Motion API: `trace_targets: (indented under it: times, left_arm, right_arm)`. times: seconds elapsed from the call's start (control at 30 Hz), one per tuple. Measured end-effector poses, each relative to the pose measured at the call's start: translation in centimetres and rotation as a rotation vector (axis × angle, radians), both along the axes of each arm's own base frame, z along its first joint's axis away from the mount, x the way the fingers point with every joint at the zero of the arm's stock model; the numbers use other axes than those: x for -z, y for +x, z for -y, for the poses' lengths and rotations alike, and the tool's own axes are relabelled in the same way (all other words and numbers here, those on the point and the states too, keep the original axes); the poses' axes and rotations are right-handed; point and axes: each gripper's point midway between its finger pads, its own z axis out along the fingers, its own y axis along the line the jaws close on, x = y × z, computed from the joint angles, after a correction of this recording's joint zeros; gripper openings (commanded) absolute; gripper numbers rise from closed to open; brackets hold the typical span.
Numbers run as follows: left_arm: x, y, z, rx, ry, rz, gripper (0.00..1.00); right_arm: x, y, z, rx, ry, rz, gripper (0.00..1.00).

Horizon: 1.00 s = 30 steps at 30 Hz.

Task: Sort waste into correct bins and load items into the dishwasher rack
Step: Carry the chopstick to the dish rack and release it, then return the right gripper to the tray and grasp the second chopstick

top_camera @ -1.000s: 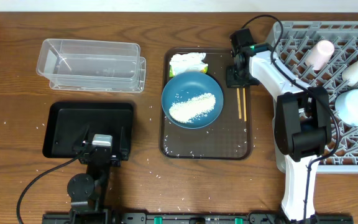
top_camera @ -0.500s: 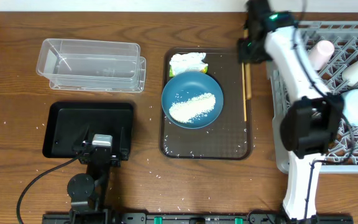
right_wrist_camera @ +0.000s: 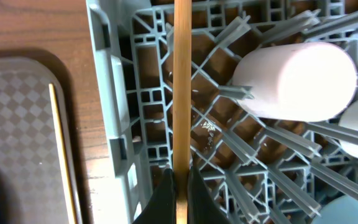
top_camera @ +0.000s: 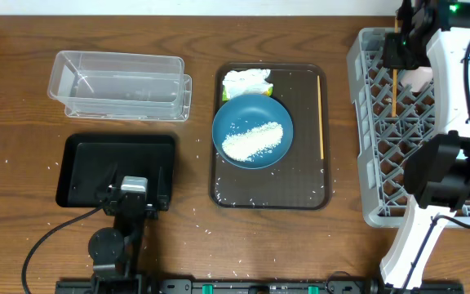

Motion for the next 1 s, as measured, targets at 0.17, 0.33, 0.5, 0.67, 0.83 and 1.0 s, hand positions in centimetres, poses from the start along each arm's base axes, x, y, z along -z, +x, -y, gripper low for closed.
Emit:
trace_targets:
  times: [0.17,0.33,0.5,0.67,0.83,1.0]
  left_arm:
    - [0.0,0.0,0.0,0.000,0.000,0.000,0.93]
    - [0.0,0.0,0.0,0.000,0.000,0.000,0.93]
    - [0.0,0.0,0.0,0.000,0.000,0.000,0.93]
    - [0.0,0.0,0.0,0.000,0.000,0.000,0.93]
    - [0.0,0.0,0.0,0.000,0.000,0.000,0.93]
    - [0.0,0.0,0.0,0.000,0.000,0.000,0.93]
  right_arm:
    - [2.4,0.0,-0.2,-0.019,0.003,-0.022,0.24]
    - [4.1,-0.9,-0.4,-0.035,0.006,-0.068,0.30]
    - [4.4,-1.6,-0.9,-0.045,0.024,-0.097,0.34]
    - [4.6,-2.3,-2.3,-0.067,0.084,-0.125,0.37]
    - [4.5,-2.3,-6.2,-0.141,0.149,-0.127,0.36]
    - [4.3,-2.3,-10.4,-0.224,0.177,-0.119,0.41]
